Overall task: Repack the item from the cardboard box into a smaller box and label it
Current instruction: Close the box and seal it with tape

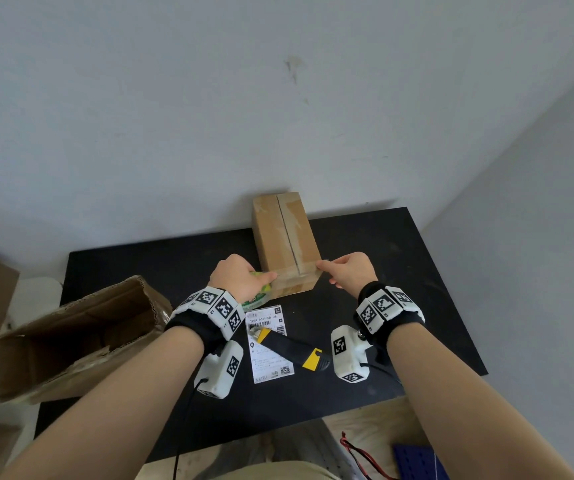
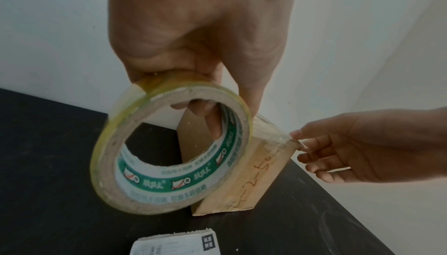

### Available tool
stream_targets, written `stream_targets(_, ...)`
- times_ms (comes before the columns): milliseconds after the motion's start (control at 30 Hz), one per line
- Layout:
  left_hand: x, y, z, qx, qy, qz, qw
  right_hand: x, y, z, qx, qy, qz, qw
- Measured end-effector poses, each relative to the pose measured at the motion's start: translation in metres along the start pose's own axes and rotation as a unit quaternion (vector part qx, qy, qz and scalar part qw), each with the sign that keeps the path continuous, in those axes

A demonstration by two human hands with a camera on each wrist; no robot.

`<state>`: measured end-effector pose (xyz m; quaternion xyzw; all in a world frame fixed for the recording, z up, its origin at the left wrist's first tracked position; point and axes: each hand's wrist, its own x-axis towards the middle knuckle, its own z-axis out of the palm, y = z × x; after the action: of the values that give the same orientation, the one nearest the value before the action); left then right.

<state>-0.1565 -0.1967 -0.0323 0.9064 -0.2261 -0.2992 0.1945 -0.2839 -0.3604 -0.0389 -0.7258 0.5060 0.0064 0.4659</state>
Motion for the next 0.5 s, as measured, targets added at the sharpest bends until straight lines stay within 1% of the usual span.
stream_targets(133,-0.002,0.001,-0.003,0.012,-0.001,-0.003,1.0,-0.005,0.0,-0.002,-0.034,0.018,-0.01,0.999)
stream_targets(167,-0.003,0.0,-0.004,0.014,0.003,0.0,1.0,-0.008,-0.002,-0.002,-0.04,0.028,-0.025,0.999)
stream_targets(200,-0.003,0.0,-0.004,0.009,0.01,0.004,1.0,-0.012,-0.004,-0.001,-0.047,0.044,-0.057,0.996)
stream_targets(267,-0.005,-0.003,-0.004,-0.013,0.022,0.009,1.0,-0.024,-0.009,0.003,-0.077,0.063,-0.157,0.983)
stream_targets(333,-0.006,-0.008,-0.003,-0.036,0.021,0.012,0.999,-0.038,-0.014,0.011,-0.14,0.028,-0.267,0.953)
stream_targets(400,-0.008,-0.013,-0.004,-0.07,0.012,0.018,0.997,-0.049,-0.013,0.025,-0.235,-0.04,-0.358,0.903)
stream_targets(467,-0.01,-0.017,-0.007,-0.105,0.005,0.028,0.994,-0.052,-0.01,0.037,-0.321,-0.087,-0.405,0.852)
stream_targets(500,-0.011,-0.019,-0.009,-0.114,0.001,0.034,0.993,-0.052,-0.008,0.041,-0.351,-0.095,-0.415,0.834)
